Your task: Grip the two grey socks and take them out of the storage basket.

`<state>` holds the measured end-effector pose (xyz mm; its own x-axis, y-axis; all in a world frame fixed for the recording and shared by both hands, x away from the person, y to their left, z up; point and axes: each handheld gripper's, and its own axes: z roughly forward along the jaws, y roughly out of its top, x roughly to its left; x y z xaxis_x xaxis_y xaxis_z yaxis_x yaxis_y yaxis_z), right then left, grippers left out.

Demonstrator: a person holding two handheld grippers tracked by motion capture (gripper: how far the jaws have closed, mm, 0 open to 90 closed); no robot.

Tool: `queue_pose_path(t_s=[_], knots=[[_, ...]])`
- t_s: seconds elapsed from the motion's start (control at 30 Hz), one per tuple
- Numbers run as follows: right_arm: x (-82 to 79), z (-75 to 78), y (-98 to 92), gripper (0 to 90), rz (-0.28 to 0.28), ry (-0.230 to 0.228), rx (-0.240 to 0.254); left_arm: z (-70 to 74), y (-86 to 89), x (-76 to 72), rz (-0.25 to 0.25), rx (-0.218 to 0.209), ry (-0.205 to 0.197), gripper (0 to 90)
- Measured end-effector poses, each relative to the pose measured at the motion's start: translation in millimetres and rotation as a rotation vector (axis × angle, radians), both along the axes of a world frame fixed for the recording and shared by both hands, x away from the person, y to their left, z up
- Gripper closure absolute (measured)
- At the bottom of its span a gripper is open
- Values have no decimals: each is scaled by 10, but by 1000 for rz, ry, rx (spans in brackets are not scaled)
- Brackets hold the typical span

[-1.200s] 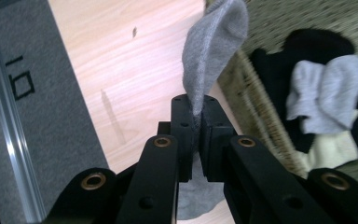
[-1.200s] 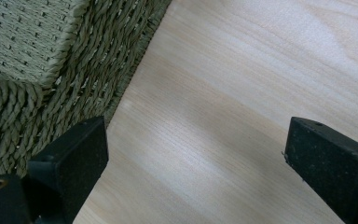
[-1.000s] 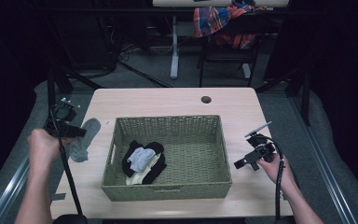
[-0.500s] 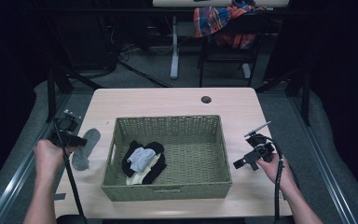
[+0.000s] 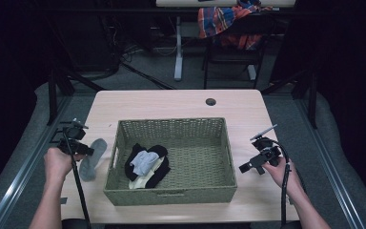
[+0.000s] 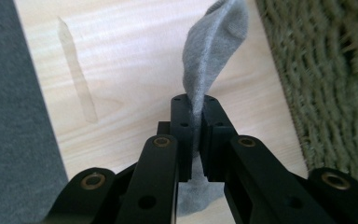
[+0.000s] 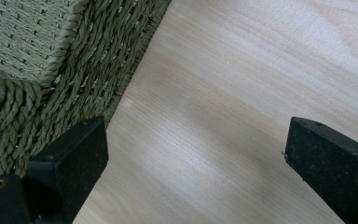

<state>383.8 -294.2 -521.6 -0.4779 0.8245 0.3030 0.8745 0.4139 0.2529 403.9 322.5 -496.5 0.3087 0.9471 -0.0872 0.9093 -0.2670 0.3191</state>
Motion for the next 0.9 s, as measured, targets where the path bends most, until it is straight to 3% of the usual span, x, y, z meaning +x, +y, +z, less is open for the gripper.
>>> queue_pose_path(t_s=[0.13, 0.17, 0.2, 0.27, 0.33, 0.4, 0.5, 0.57, 0.73, 0.77, 0.87, 0.9], knots=[[-7, -1, 0, 59, -6, -8, 0, -104, 27, 38, 22, -12, 22, 839], [-24, -22, 14, 58, -41, -27, 23, -125, 37, 48, 25, -18, 25, 826], [0, 6, -7, 58, 7, -3, -1, -138, 48, 54, 28, -28, 32, 805], [-7, 0, 4, 58, -5, -7, 0, -153, 56, 57, 31, -43, 43, 716], [-26, -12, 23, 58, -33, -25, 20, -138, 60, 49, 38, -55, 40, 568], [-8, 25, -3, 58, 11, -8, -8, -79, 67, 25, 48, -39, 22, 417], [-12, 4, 4, 58, -12, -17, 9, 37, 78, -25, 58, 0, -8, 237], [-19, -8, 17, 57, -30, -26, 18, 113, 92, -52, 61, 0, -21, 152], [-5, 28, 2, 57, 3, -11, -3, 328, 85, -134, 61, -4, -72, 95], [-39, 5, 32, 57, -54, -43, 33, 368, 76, -150, 57, -4, -80, 80], [-25, 49, 8, 56, -13, -28, 10, 473, 32, -186, 47, -1, -102, 55], [-28, 37, 5, 56, -27, -33, 20, 513, 10, -195, 37, 1, -107, 49]])
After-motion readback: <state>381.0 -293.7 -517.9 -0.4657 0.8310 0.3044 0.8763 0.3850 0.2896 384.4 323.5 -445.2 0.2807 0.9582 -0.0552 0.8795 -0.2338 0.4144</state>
